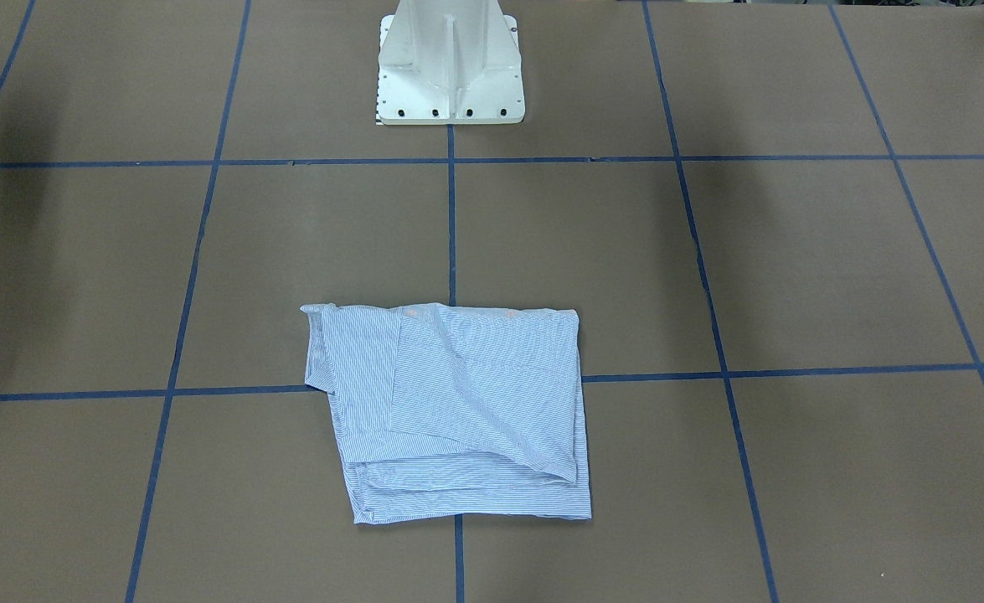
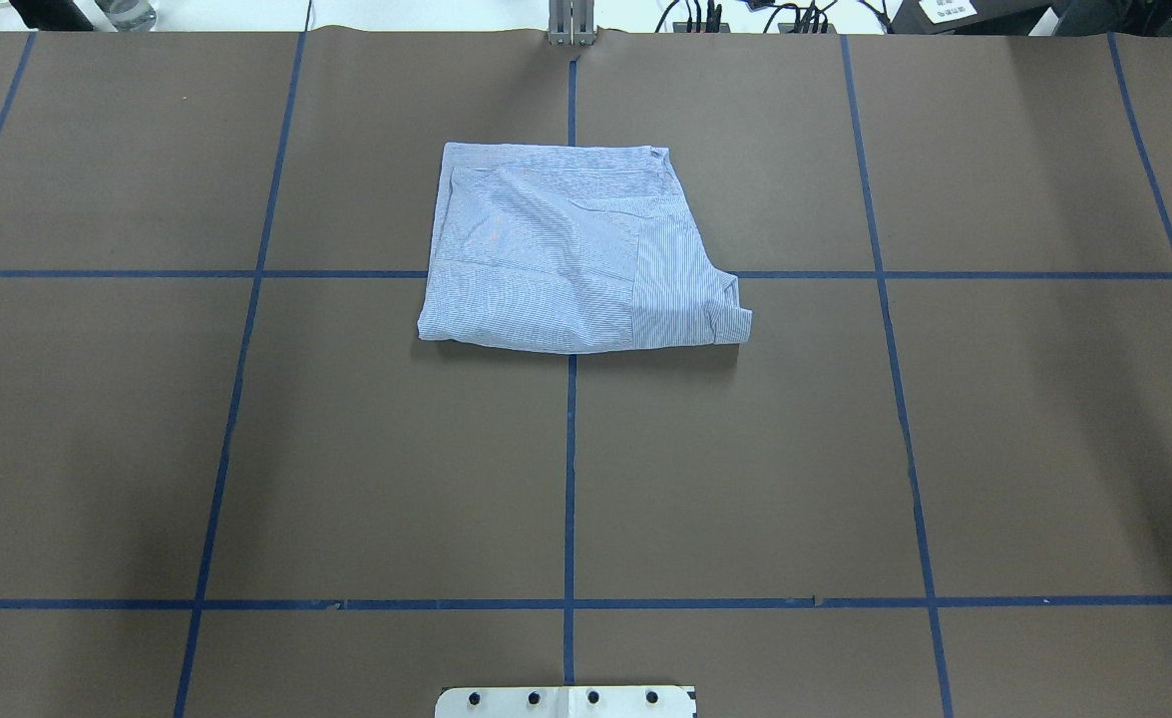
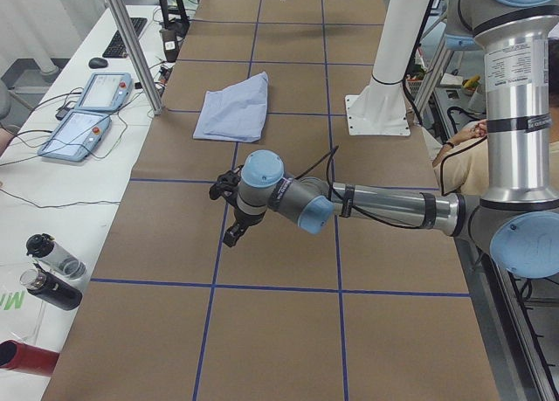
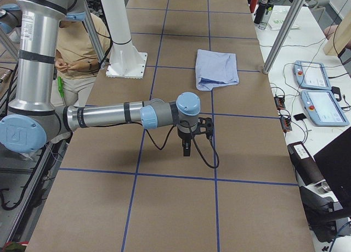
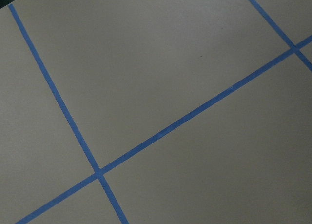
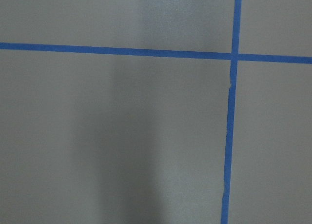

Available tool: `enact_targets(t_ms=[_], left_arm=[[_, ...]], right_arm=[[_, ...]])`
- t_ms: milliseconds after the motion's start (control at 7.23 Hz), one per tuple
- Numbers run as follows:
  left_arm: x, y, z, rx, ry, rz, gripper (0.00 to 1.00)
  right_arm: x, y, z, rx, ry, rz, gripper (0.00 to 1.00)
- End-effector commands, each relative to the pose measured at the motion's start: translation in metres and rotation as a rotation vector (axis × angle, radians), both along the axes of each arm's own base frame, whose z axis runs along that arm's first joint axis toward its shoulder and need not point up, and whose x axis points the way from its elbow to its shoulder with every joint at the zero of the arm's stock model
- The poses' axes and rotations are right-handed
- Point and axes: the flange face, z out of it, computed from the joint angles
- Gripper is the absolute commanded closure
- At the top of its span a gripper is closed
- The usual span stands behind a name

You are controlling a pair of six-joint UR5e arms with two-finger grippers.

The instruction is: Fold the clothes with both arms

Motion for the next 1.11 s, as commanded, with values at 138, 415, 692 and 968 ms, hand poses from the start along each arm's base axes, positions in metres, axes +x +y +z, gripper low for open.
enact_targets(t_ms=[138, 415, 692, 968], left_arm=[[0.002, -0.001, 0.0, -0.047, 0.015, -0.031, 0.0], [-0.001, 0.004, -0.002, -0.127, 0.068, -0.095, 0.0], [-0.033, 0.002, -0.004, -0.127, 0.067, -0.168, 0.0], [-0.051, 0.003, 0.026, -0.138, 0.038, -0.176, 0.0]], right_arm=[[0.015, 0.017, 0.025, 0.076, 0.04, -0.096, 0.0], [0.018, 0.015, 0.033, 0.079, 0.076, -0.109, 0.0], [0.018, 0.002, 0.024, 0.042, 0.09, -0.095, 0.0], [0.027, 0.007, 0.027, 0.041, 0.093, -0.082, 0.0]])
